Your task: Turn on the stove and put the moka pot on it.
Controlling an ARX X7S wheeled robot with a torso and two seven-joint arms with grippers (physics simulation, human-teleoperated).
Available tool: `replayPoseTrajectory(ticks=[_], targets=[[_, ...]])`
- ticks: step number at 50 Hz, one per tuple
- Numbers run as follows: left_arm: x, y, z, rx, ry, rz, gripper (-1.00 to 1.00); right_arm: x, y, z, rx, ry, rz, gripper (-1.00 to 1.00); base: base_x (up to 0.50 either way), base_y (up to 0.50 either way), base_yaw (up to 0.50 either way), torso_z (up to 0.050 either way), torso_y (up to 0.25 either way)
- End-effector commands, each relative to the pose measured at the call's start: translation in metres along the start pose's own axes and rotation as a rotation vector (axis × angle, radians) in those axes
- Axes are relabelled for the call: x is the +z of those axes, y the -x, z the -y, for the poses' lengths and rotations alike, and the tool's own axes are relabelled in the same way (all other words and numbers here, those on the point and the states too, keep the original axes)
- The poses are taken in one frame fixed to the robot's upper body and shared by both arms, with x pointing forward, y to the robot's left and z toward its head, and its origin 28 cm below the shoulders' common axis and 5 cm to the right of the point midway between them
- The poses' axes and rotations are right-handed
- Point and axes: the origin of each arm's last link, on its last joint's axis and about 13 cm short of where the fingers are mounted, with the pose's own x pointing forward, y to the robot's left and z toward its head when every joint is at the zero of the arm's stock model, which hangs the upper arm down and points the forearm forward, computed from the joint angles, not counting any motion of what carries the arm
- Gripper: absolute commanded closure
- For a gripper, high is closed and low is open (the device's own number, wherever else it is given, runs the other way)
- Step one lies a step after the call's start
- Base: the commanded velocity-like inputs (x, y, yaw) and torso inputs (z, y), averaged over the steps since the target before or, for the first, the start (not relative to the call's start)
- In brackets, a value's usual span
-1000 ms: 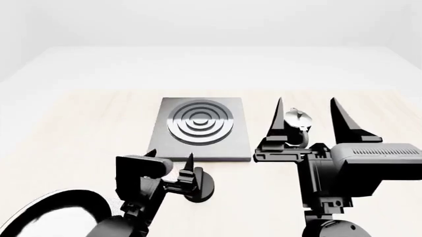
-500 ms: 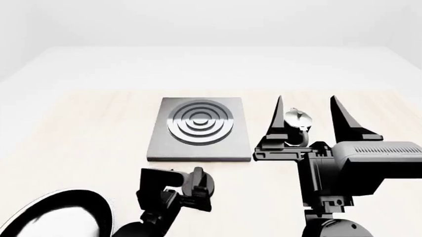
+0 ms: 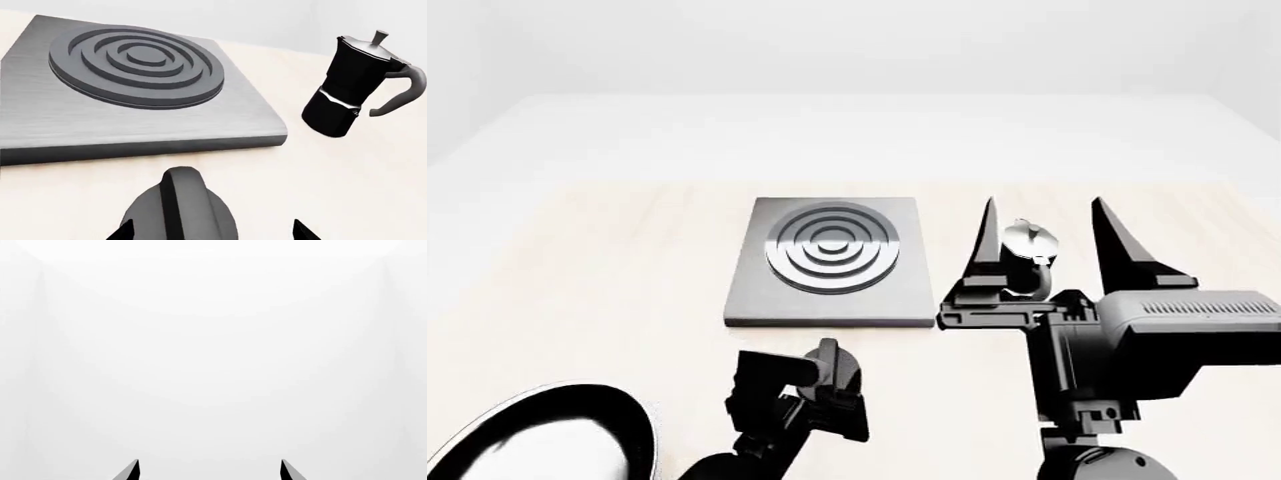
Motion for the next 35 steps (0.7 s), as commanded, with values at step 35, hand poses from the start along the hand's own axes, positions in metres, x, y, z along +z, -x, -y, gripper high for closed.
replayPoseTrajectory(ticks=[35], targets=[[-0.0099, -0.0141, -0.0005, -0.006, -0.006, -0.045, -1.0, -0.0023, 0.0022, -0.0008, 0.007, -0.008, 0.0, -1.0, 0.0, 0.0, 0.0, 0.0, 0.0]])
